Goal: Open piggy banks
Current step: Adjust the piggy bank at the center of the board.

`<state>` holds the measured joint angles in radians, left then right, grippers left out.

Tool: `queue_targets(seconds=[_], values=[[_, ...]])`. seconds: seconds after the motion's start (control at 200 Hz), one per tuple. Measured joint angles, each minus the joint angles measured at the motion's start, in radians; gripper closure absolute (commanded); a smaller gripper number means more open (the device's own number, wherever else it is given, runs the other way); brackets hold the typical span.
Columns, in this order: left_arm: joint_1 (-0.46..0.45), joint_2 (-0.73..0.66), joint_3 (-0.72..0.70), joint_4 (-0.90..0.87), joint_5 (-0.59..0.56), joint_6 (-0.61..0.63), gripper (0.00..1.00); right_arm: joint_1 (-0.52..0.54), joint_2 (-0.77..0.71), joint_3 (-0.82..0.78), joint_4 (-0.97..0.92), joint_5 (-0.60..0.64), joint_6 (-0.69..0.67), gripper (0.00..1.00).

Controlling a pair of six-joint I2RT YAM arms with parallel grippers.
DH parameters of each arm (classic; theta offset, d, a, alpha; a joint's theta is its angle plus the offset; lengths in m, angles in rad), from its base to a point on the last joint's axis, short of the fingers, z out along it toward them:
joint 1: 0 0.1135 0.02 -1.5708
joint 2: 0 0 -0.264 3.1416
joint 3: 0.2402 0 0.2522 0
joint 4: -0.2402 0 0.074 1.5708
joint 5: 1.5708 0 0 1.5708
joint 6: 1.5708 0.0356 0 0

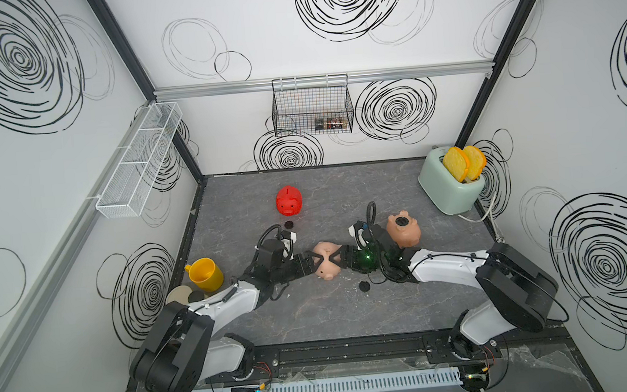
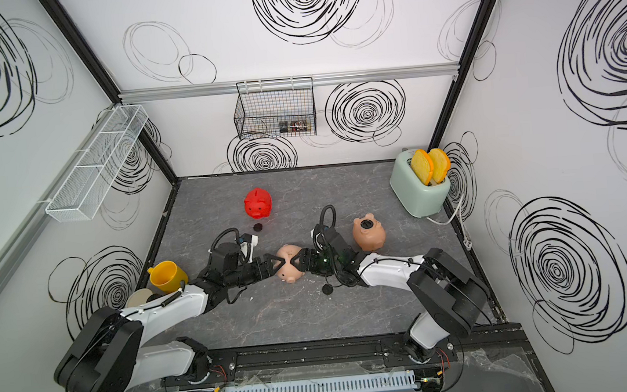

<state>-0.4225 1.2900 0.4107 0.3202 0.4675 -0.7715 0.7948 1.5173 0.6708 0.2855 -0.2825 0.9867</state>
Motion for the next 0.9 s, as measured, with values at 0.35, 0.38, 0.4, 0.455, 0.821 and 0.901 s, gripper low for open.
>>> queue_targets(seconds=[0.35,0.38,0.4,0.455,0.821,0.901], values=[[0.000,0.008,0.001,-0.001,0.003,0.005,0.15,-0.049,0.009,0.062,-0.039,0.002,-0.022,0.10],[0.000,0.011,0.001,-0.001,0.003,0.005,0.15,-0.051,0.016,0.074,-0.042,0.000,-0.029,0.10],[0.000,0.013,0.001,-0.001,0.003,0.005,0.15,-0.051,0.022,0.084,-0.045,0.000,-0.032,0.10],[0.000,0.017,0.001,-0.001,0.003,0.006,0.16,-0.051,0.042,0.111,-0.050,-0.010,-0.047,0.09],[-0.001,0.023,0.005,0.004,0.003,0.005,0.16,-0.051,0.134,0.231,-0.158,0.002,-0.217,0.08],[-0.001,0.023,0.005,0.004,0.003,0.005,0.16,-0.053,0.134,0.250,-0.179,0.013,-0.280,0.08]])
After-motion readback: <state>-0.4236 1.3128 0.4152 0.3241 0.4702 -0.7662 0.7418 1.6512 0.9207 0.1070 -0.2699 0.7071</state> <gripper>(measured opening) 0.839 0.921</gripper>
